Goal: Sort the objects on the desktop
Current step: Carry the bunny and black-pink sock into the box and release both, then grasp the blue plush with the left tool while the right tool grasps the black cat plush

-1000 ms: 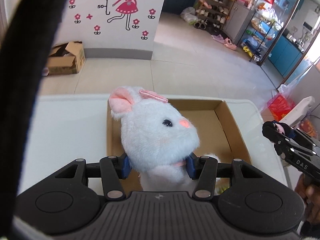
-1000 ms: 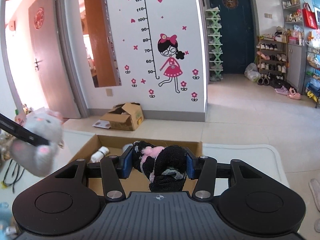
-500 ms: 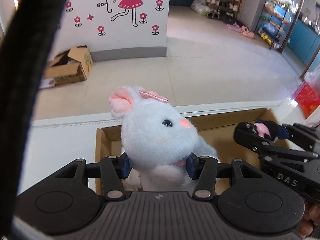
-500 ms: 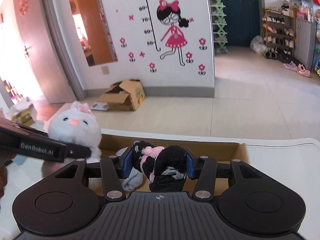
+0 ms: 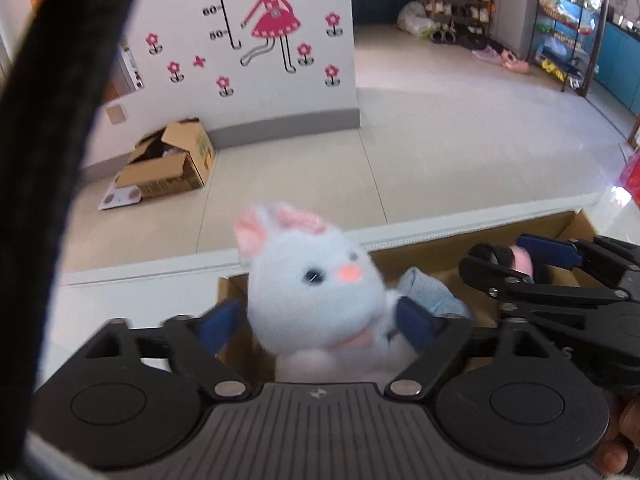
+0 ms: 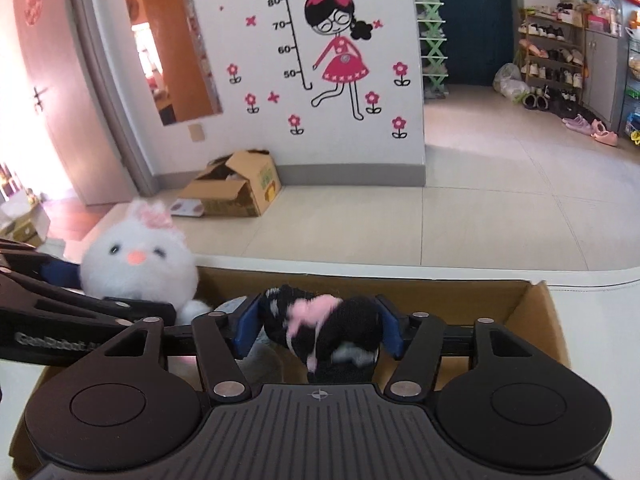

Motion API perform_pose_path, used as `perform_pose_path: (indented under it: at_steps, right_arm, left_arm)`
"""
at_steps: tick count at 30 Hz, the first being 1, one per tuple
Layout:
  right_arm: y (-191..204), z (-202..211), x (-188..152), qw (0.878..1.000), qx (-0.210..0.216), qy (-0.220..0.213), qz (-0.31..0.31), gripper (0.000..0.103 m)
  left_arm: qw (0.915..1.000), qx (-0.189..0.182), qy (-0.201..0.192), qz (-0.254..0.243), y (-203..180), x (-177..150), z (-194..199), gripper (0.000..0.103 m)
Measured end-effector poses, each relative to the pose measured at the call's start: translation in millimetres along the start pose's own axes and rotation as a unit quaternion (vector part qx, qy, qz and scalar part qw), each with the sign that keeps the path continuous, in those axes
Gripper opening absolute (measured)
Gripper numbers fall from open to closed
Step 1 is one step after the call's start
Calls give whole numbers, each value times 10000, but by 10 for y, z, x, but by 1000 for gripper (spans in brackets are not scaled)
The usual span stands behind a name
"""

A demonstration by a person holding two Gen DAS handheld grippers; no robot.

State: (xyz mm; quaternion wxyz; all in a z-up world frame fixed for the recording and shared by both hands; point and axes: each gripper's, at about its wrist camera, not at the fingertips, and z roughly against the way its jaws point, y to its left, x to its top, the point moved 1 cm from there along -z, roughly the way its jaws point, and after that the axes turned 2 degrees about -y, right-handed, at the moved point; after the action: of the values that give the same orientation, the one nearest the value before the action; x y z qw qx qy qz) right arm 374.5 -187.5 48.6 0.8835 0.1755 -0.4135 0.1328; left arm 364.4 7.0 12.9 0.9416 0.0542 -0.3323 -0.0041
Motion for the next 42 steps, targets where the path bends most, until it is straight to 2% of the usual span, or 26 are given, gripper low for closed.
perform_pose_path:
  at_steps: [3,6,10,15,19,22,24,29,34,38,42]
  right_arm:
    - [-36,192,62,9999,64,-131,-69,73]
    - [-18,435,154,9997,90,-234,44,74]
    - [-28,958,182,9986,284,-429,135,78]
    - [1,1770,18,9964,395,-630,408,83]
    - [-2,2465,-203,9941,407,-858,520,89]
    - [-24,2896,-435,9931,459,-942,519,96]
    - [-31,3118,-631,9932,451,-927,538,97]
    - [-16,3394,-1127,9943,474,-689,662,98]
    - [8,3422,-1593,9938,325,-374,997,98]
    - [-78,3290,-1771,9960,189,-211,851,98]
    - [-206,3096,-1841,9976,213,-102,658,98]
  left_arm:
    - [9999,-108,-56,23,7,45,131,87]
    - [9996,-237,-159,11,49,26,445,87]
    - [9987,-345,-384,-27,164,-148,958,97]
    - [9978,-478,-457,-24,410,-496,1492,102]
    - [9965,-638,-536,51,679,-940,1904,102]
    - [9969,-562,-559,17,779,-1234,2128,102]
    - [9970,-538,-563,-29,809,-1428,2241,102]
    - [9983,-263,-511,-104,837,-1858,2414,102]
    - [9990,-106,-185,399,974,-2246,2440,102]
    - [9969,37,186,760,1046,-2469,2323,102]
    - [9925,9,468,1129,1094,-2618,2197,102]
